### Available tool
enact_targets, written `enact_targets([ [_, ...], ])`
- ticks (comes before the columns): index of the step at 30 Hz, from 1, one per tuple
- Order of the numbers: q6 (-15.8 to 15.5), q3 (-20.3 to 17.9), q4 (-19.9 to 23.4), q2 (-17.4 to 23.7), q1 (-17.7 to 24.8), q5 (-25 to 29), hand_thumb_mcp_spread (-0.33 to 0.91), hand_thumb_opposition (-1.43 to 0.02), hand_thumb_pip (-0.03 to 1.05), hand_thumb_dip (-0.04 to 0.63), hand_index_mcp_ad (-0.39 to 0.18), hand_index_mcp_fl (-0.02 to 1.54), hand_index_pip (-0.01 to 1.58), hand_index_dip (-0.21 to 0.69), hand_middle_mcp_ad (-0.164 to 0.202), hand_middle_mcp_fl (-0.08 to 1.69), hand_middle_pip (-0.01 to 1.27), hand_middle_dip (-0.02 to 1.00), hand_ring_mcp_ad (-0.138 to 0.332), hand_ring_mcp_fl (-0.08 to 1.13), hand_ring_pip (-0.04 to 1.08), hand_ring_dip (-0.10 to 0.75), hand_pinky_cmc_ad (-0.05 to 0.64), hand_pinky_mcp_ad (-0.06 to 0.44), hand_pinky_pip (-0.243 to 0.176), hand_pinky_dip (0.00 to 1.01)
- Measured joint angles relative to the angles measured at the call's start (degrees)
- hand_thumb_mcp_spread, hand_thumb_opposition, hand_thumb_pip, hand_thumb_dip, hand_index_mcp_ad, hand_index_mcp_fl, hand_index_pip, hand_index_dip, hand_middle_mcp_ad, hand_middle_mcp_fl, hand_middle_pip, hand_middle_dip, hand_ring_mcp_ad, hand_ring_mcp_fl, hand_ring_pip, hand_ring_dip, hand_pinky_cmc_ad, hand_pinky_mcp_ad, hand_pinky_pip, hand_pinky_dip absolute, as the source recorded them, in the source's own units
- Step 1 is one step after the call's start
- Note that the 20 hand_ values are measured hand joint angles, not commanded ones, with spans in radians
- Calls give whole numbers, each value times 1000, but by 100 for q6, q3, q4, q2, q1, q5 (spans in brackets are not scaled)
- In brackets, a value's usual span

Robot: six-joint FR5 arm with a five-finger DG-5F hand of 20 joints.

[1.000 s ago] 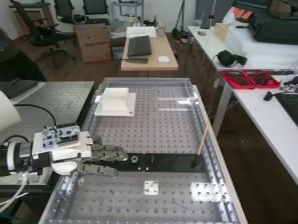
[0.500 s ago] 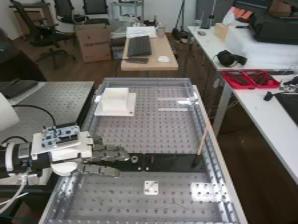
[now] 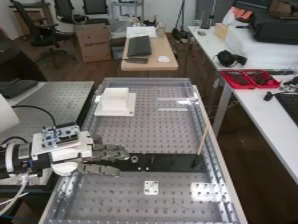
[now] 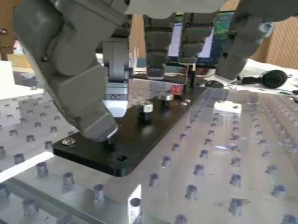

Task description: Grab the smaller nut and place it in the white container

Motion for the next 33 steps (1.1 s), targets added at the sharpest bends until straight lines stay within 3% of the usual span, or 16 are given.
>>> enact_targets([
  [33,113,-11,52,-57,24,55,429,-857,721,253,-187,52,1559,86,35,152,120,202,99,3,98,82,346,286,-10,298],
])
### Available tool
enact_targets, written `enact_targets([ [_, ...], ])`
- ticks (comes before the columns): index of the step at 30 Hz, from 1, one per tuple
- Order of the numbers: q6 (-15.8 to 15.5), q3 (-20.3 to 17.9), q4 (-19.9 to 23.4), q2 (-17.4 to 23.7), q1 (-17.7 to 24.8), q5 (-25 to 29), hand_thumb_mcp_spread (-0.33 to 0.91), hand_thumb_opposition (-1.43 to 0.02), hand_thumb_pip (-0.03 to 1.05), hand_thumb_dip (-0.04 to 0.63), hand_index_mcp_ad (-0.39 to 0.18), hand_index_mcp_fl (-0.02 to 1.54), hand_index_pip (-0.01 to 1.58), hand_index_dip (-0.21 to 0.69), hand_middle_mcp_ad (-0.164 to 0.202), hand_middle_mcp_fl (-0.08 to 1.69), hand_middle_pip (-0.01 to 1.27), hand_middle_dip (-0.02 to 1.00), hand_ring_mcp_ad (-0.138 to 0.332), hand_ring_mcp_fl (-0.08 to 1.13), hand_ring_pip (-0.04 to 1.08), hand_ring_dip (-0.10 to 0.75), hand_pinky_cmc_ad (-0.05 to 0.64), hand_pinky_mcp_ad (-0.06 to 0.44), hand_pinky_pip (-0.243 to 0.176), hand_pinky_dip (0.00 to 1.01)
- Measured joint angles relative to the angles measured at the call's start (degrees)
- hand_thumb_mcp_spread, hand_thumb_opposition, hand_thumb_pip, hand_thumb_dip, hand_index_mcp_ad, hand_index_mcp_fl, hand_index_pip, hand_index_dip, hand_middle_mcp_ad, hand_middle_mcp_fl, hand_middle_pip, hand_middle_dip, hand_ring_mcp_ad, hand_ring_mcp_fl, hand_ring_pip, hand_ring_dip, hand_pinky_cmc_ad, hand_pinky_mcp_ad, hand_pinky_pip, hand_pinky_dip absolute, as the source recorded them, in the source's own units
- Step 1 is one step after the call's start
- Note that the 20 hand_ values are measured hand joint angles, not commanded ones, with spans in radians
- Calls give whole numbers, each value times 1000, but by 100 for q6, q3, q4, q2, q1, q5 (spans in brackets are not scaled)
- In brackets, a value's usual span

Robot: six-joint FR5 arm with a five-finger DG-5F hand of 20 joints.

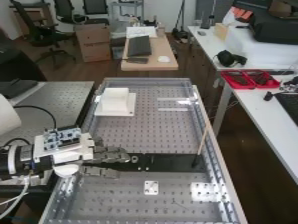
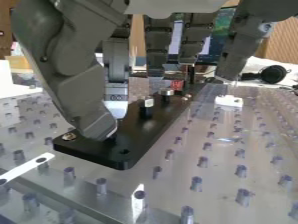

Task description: Grab the smaller nut and place it in the white container

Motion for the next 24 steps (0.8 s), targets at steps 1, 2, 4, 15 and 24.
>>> enact_targets([
  [1,-5,2,0,-1,-2,-2,429,-853,721,253,-187,52,1559,86,35,152,120,202,99,7,98,82,346,283,-10,298],
  [2,-6,3,-1,-1,-3,-4,429,-853,721,253,-187,54,1559,86,35,152,120,202,99,7,98,82,346,286,-10,298],
  [4,-17,11,-6,0,-10,-9,429,-853,721,253,-187,87,1559,87,35,152,120,202,96,7,98,82,346,283,-10,298],
  [15,3,33,-22,-8,-27,-3,429,-853,721,253,-187,122,1559,110,35,152,120,202,99,7,98,82,346,283,-10,305],
  [24,24,18,-3,-21,-16,22,429,-853,721,253,-187,122,1557,113,35,152,120,202,99,7,98,82,346,283,-10,305],
])
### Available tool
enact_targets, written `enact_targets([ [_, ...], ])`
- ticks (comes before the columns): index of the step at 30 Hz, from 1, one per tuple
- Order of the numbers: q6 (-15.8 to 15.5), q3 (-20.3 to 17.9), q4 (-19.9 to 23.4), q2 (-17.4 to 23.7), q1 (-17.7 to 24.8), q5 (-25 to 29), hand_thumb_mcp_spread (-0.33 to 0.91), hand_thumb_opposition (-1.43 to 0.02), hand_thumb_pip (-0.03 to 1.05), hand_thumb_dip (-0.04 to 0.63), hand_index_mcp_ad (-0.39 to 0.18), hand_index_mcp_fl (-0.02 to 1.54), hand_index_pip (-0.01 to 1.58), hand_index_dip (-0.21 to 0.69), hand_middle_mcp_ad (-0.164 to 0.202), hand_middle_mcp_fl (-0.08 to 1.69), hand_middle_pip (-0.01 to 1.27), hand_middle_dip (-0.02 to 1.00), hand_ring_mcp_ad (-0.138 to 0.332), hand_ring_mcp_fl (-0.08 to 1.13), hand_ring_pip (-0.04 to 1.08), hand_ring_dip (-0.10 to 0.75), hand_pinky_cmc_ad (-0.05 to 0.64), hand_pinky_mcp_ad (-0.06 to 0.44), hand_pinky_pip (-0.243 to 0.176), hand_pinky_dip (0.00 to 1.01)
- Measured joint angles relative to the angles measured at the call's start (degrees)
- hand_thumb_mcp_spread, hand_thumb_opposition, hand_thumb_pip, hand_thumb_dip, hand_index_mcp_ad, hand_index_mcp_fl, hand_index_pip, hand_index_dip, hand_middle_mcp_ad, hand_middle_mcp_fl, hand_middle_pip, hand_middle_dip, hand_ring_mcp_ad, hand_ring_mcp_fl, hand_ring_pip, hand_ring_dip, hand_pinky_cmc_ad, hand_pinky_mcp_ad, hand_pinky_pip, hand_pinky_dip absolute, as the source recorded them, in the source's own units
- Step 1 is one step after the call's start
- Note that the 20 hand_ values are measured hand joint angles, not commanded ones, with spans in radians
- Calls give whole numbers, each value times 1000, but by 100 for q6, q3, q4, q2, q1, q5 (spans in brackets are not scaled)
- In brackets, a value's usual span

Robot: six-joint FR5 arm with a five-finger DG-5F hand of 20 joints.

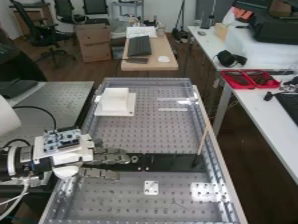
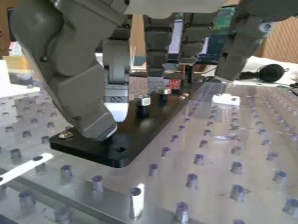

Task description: Grab the smaller nut and place it in the white container

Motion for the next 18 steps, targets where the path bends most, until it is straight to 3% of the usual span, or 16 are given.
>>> enact_targets([
  [18,70,-7,72,-19,25,43,412,-853,717,251,-178,190,1553,110,31,148,120,202,99,3,98,82,344,283,-10,314],
])
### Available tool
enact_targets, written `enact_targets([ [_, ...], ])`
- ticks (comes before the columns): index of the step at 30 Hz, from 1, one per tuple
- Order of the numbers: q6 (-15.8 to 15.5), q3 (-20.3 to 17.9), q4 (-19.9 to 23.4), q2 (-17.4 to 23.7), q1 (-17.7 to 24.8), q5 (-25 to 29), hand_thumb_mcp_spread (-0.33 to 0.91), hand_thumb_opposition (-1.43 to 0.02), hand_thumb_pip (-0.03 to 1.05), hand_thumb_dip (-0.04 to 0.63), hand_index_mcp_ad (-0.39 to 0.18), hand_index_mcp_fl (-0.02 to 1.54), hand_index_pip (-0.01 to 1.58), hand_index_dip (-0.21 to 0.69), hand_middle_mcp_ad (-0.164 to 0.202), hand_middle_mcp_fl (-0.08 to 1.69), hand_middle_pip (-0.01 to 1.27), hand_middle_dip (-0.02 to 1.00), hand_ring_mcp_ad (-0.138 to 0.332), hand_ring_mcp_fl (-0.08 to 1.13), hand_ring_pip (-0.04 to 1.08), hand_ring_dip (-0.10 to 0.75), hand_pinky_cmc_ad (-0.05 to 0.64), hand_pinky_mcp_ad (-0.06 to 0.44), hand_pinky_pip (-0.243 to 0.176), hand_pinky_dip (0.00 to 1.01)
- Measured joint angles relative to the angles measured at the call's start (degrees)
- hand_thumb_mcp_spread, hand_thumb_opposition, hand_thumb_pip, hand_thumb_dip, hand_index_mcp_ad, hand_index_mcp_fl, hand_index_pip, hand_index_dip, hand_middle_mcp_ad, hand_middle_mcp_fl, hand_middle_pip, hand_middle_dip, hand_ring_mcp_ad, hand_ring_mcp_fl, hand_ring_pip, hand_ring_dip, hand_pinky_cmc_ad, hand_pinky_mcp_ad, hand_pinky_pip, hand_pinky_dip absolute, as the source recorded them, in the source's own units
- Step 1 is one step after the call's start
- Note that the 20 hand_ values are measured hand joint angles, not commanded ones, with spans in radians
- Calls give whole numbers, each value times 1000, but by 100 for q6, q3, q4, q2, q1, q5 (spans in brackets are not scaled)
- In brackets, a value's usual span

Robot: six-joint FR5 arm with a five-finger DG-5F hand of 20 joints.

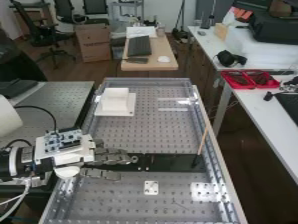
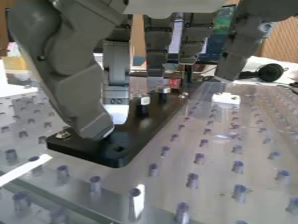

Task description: Grab the smaller nut and place it in the white container

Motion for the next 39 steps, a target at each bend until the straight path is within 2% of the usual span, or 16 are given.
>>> enact_targets([
  [12,58,-8,24,31,7,22,412,-850,682,251,-162,250,1543,110,31,188,120,202,96,7,99,82,347,283,-10,311],
  [16,96,-16,68,46,33,43,408,-850,665,253,-143,316,1541,112,31,185,120,202,96,3,99,82,347,283,-10,309],
  [18,112,-20,91,56,48,51,405,-841,663,232,-127,354,1541,112,31,204,120,202,96,3,99,82,347,283,-10,309],
  [31,68,-10,43,64,95,84,405,-843,661,218,-129,354,1541,112,33,204,120,202,94,7,99,82,347,283,-10,283],
  [39,52,24,-38,224,98,39,405,-850,661,218,-129,354,1541,112,33,204,120,202,98,3,101,86,347,283,-10,283],
])
